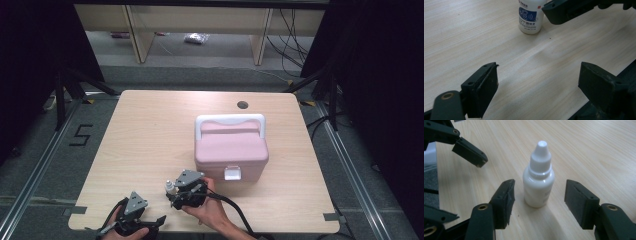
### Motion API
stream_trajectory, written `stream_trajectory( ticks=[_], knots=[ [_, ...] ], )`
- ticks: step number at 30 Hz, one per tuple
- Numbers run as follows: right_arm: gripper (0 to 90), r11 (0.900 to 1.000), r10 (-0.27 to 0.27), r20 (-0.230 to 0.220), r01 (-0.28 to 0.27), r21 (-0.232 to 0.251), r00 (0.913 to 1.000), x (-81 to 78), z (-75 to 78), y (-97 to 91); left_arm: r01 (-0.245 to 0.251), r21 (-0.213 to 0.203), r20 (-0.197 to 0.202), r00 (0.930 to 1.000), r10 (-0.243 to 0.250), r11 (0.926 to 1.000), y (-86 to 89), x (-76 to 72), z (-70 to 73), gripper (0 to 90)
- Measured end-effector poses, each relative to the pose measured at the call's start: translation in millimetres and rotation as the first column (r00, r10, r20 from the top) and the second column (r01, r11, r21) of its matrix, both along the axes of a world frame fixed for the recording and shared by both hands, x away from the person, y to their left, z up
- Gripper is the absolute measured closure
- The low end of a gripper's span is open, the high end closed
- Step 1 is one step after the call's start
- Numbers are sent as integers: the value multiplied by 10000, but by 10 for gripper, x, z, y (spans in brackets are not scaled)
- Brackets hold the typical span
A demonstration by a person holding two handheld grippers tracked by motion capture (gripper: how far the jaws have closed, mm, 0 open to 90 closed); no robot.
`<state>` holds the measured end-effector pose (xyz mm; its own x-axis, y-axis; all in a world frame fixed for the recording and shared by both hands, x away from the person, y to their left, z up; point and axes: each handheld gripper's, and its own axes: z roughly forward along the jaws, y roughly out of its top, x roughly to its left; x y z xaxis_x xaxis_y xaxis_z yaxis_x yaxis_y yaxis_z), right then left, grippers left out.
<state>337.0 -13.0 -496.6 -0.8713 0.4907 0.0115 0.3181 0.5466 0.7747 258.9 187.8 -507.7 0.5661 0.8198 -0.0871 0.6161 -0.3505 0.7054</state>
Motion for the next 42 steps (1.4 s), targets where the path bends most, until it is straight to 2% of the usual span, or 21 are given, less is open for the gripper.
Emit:
stream_trajectory(
  ticks=[2, 3, 5, 12, 13, 16, 19, 20, 21, 25, 29, 31, 34, 35, 36, 37, 38, 39, 40, 42],
  knots=[
    [452, 10000, -3, -163, 4, 64, 9999, 2, 0, 23, 51, 100, -111, 9999, -50, 9999, 8, 0, 7, 155],
    [458, 10000, -28, -22, 28, 91, 10000, 12, -12, 37, 9, -28, 13, 10000, -9, 10000, 6, 1, -3, 155],
    [461, 10000, 2, 16, -2, 58, 10000, 27, -20, 43, -52, -90, 22, 10000, 52, 9999, 8, -2, 4, 155],
    [486, 10000, 53, -151, -54, -35, 9999, 69, -53, 65, -88, -20, 10, 10000, 88, 10000, 14, -2, -6, 155],
    [492, 10000, 39, -157, -39, 4, 9999, 66, -66, 79, 8, 52, -112, 9999, -7, 10000, 22, -6, 2, 155],
    [515, 10000, 10, -166, -8, 92, 9999, 74, -73, 99, -103, 22, -65, 9999, 103, 9999, 34, -14, -5, 155],
    [562, 9998, 182, -71, -182, -27, 9998, 80, -69, 122, -25, 77, -162, 9999, 26, 10000, 51, -18, 9, 155],
    [573, 9998, 137, -86, -136, 142, 9999, 76, -82, 140, -136, 25, -72, 9999, 137, 9999, 47, -22, 0, 155],
    [600, 9997, 231, 20, -230, -43, 9997, 82, -73, 145, -148, -1, -40, 9999, 148, 9999, 48, -23, -2, 155],
    [604, 9999, 94, 2, -94, 51, 10000, 56, -71, 162, -159, 25, -78, 9998, 159, 9999, 56, -29, 7, 155],
    [604, 9996, 279, -68, -279, 56, 9996, 17, -39, 150, -174, 29, -53, 9998, 174, 9998, 51, -32, 8, 155],
    [604, 9987, 507, -37, -507, -48, 9987, 10, -3, 125, -93, 79, -172, 9998, 94, 9999, 58, -27, 13, 155],
    [604, 9983, 566, -132, -564, 131, 9983, -24, 63, 51, -175, -49, -18, 9998, 175, 9998, 41, -35, 3, 155],
    [605, 9985, 544, -328, -540, 129, 9980, -46, 91, 14, -21, 66, -75, 10000, 21, 10000, 48, -35, 8, 155],
    [604, 9978, 663, -233, -661, 110, 9975, -53, 111, -25, -56, -5, -114, 9999, 56, 10000, 38, -33, 5, 155],
    [604, 9984, 556, -305, -552, 157, 9980, -88, 125, -62, -41, 136, -148, 9999, 43, 9999, 44, -26, 5, 155],
    [604, 9977, 681, -175, -681, 32, 9975, -96, 139, -115, 38, 257, -161, 9999, -34, 9997, 52, -25, 13, 155],
    [604, 9979, 641, -301, -638, 112, 9975, -133, 148, -218, 36, 252, -155, 9999, -32, 9997, 52, -26, 13, 155],
    [604, 9979, 641, -301, -638, 112, 9975, -133, 148, -218, -63, 139, -116, 9999, 65, 9999, 44, -27, 7, 155],
    [605, 9981, 598, -276, -594, 149, 9978, -172, 145, -335, -56, 149, -158, 9999, 58, 9999, 46, -24, 6, 155]
  ],
)
